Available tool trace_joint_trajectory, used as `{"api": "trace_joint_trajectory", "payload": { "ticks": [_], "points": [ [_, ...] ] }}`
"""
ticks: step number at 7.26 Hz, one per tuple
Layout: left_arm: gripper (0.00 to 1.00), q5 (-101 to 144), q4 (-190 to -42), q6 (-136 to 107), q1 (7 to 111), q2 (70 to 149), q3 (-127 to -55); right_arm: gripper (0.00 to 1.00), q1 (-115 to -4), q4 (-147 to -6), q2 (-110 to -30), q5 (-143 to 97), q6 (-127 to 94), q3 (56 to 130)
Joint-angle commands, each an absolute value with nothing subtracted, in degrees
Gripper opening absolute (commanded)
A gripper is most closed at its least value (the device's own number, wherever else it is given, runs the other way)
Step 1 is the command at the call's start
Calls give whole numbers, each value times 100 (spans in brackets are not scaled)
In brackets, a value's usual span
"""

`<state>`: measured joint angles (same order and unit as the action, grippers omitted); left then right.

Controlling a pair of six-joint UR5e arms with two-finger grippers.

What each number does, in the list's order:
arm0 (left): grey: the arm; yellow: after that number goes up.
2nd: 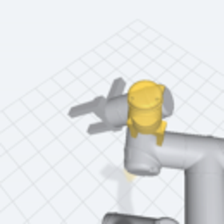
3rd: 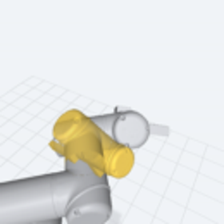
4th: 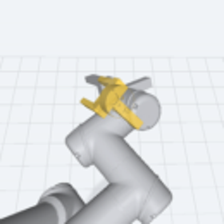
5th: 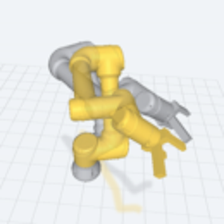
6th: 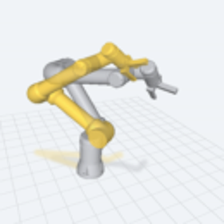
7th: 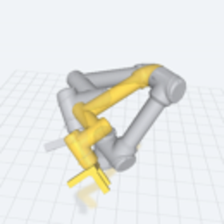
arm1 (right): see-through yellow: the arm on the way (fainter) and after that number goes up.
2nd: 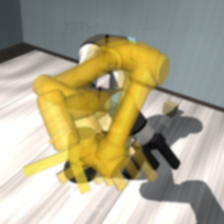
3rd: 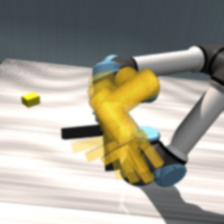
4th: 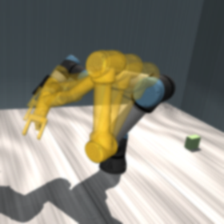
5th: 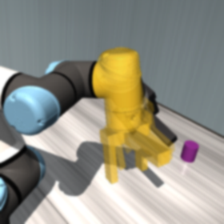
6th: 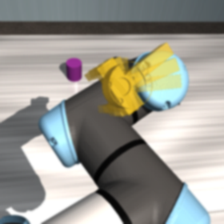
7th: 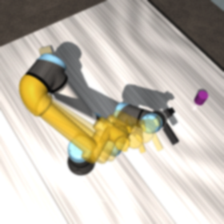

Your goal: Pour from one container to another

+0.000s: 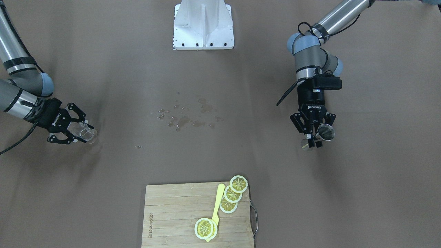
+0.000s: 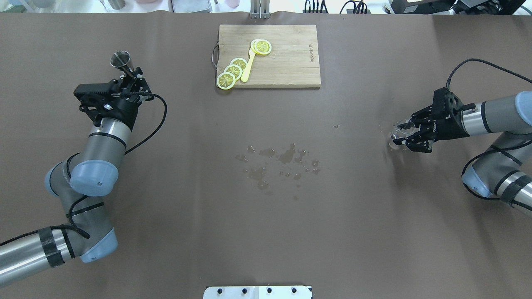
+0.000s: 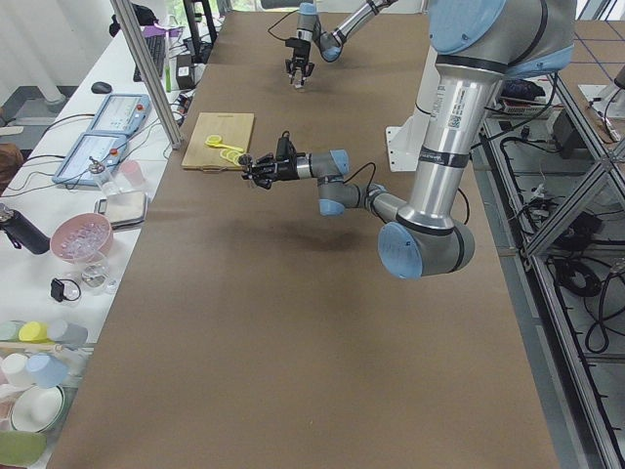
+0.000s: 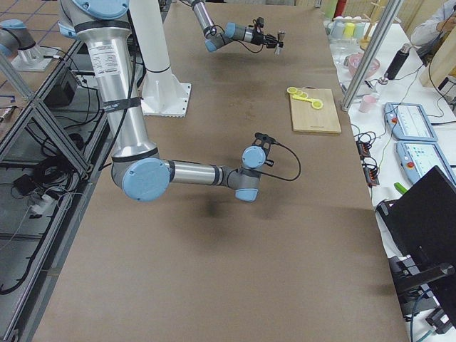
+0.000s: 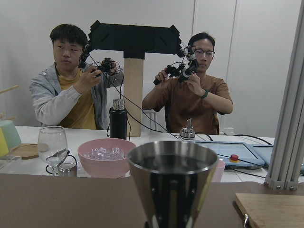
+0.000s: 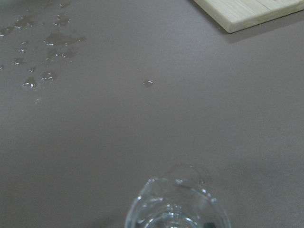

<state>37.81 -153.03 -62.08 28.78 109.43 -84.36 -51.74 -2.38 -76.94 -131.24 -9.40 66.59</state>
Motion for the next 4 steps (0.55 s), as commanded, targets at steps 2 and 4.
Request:
{"api": "trace_joint_trajectory", "payload": {
  "ticks": [2, 4],
  "points": [
    [0, 3525, -15100, -6907, 2804, 11337, -8026, 0, -5133, -229, -7655, -13078, -932, 6601],
    [0, 3419, -14916, -7119, 2786, 11364, -7945, 9, -5133, -229, -7594, -13035, -870, 6566]
  ]
}}
